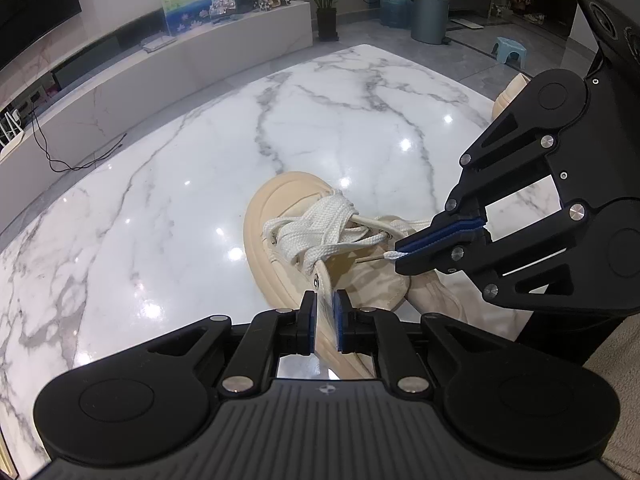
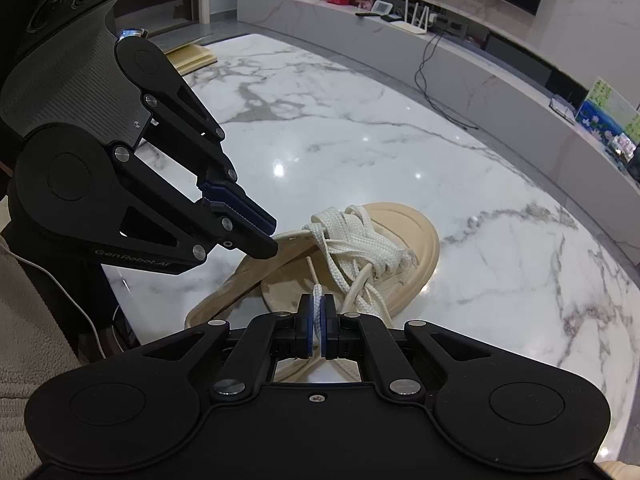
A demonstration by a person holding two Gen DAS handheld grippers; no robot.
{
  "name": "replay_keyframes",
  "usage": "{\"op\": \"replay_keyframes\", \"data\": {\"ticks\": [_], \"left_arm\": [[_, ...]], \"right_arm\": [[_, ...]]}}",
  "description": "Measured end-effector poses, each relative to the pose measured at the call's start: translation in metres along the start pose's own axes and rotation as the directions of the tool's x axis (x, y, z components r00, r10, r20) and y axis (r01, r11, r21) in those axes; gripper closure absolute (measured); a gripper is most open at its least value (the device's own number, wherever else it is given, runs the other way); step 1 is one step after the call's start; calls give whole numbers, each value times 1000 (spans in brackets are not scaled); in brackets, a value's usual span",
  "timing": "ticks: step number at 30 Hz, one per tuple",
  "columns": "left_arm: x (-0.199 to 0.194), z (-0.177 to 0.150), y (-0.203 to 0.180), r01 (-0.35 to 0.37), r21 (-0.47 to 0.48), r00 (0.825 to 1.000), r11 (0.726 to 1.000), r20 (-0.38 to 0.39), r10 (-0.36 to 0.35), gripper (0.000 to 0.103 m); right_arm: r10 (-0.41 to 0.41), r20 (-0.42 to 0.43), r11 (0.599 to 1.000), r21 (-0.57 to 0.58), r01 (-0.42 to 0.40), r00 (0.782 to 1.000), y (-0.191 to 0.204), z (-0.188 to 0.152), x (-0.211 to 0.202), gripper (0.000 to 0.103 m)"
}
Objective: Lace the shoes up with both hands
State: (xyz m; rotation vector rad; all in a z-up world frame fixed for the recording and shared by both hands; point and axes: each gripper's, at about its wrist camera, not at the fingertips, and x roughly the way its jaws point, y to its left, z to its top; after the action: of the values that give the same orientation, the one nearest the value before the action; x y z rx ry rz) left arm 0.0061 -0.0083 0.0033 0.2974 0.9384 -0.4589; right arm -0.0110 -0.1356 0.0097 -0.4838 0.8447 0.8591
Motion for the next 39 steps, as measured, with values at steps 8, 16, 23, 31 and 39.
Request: {"op": "replay_keyframes", "data": {"ticks": [8,16,23,31,39], "left_arm": [[0,0,1,0,-2,1000,1000,-6,0,94],[2,3,-2,0,17,1000,1000,-15,0,94],[6,7,-9,-7,40,1000,999,-26,8,94],[6,7,-7,-1,13,999,1000,-37,1,96],[4,3,4,26,-46,999,999,-27,-28,96]], "right_arm": [[10,-2,1000,-3,-10,1000,0,4,2,101],[17,3,1000,-13,-17,1000,0,8,5,101],[12,-3,1000,-7,-12,1000,-2,6,4,101],[14,-8,1000,-4,-14,1000,-1,7,7,101],[13,-1,1000,-2,-13,1000,-2,8,6,101]]}}
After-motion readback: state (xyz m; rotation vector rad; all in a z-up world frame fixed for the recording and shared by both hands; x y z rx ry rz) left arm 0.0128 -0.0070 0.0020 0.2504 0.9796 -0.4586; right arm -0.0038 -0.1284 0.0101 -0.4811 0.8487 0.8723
